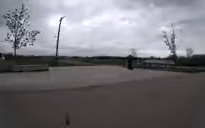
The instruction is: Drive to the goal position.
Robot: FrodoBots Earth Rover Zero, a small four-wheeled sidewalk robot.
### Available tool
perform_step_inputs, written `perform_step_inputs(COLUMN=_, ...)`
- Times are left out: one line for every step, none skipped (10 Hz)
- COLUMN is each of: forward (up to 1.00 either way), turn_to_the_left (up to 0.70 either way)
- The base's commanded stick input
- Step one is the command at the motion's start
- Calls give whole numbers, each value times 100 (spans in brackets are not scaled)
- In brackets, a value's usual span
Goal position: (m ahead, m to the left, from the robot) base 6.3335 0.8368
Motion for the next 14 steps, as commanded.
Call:
perform_step_inputs(forward=100, turn_to_the_left=0)
perform_step_inputs(forward=100, turn_to_the_left=0)
perform_step_inputs(forward=100, turn_to_the_left=0)
perform_step_inputs(forward=100, turn_to_the_left=0)
perform_step_inputs(forward=100, turn_to_the_left=0)
perform_step_inputs(forward=100, turn_to_the_left=0)
perform_step_inputs(forward=100, turn_to_the_left=0)
perform_step_inputs(forward=100, turn_to_the_left=0)
perform_step_inputs(forward=100, turn_to_the_left=0)
perform_step_inputs(forward=100, turn_to_the_left=0)
perform_step_inputs(forward=100, turn_to_the_left=0)
perform_step_inputs(forward=100, turn_to_the_left=0)
perform_step_inputs(forward=100, turn_to_the_left=0)
perform_step_inputs(forward=100, turn_to_the_left=0)
